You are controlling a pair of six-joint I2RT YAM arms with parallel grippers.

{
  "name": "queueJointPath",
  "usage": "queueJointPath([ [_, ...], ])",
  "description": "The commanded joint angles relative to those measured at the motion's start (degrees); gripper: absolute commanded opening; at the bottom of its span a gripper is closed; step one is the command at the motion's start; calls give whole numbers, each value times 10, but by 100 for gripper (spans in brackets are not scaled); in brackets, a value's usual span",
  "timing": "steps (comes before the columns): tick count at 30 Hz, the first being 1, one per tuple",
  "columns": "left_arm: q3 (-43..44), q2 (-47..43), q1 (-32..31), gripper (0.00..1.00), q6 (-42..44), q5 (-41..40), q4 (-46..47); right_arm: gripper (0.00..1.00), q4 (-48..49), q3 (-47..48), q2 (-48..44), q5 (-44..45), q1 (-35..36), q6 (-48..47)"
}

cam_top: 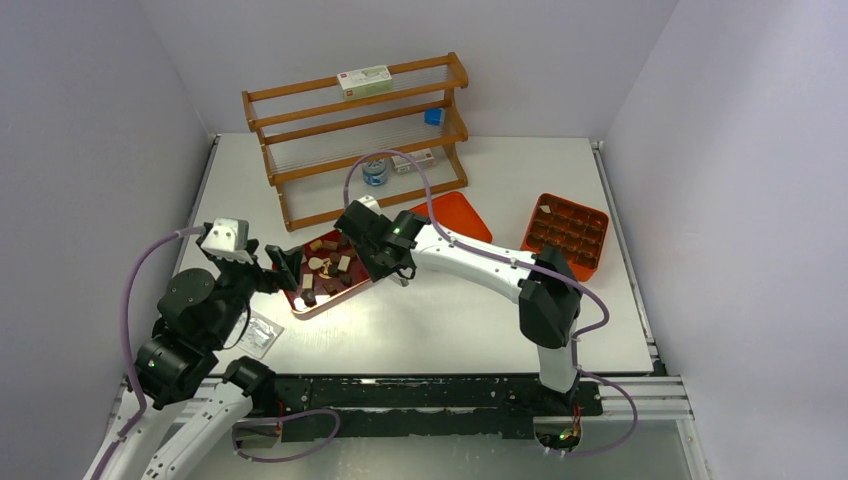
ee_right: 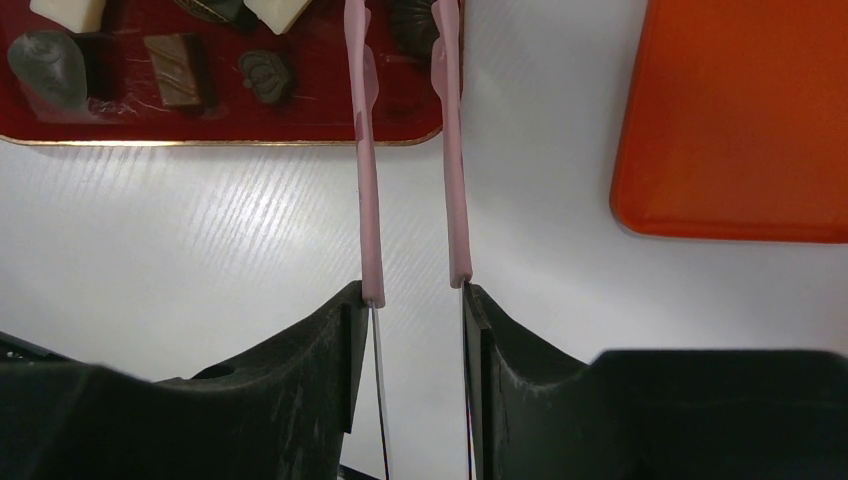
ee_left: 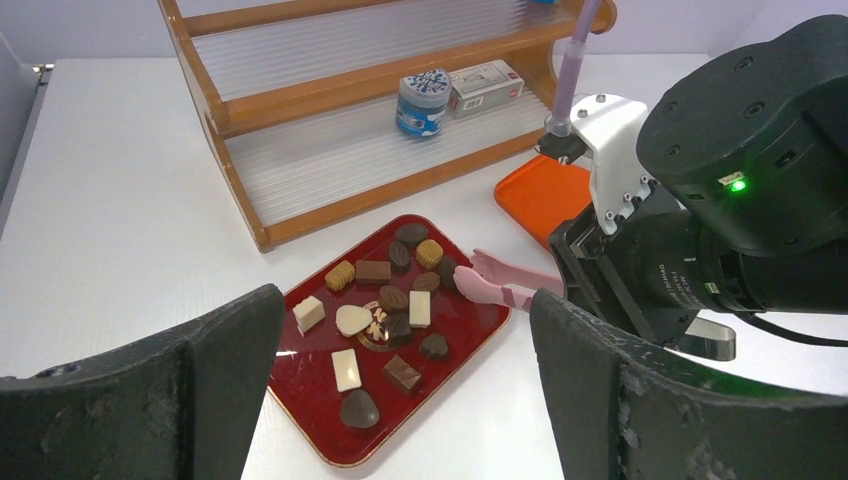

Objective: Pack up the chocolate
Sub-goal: Pick up the fake chocolate from the plate.

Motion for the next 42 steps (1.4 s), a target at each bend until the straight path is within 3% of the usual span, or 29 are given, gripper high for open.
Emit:
queueJointPath([
  [1,-2,1,-1,97,6,-4,10,42,1,8,7,13,-3,-16],
  [17,-2,-3,-1,97,3,4,8,42,-8,28,53,5,-5,-37],
  [20,-3,-5,-1,97,4,3,9,38,-7,28,49,12,-5,-31],
  [27,-4,0,-1,97,5,3,9,29,4,-7,3,8,-5,-25],
  [34,-3,3,-1,97,2,6,5,28,31,-64,-56,1,-7,-6],
  [42,-5,6,0,97,3,12,7,26,44,-105,-113,-3,-68,4],
])
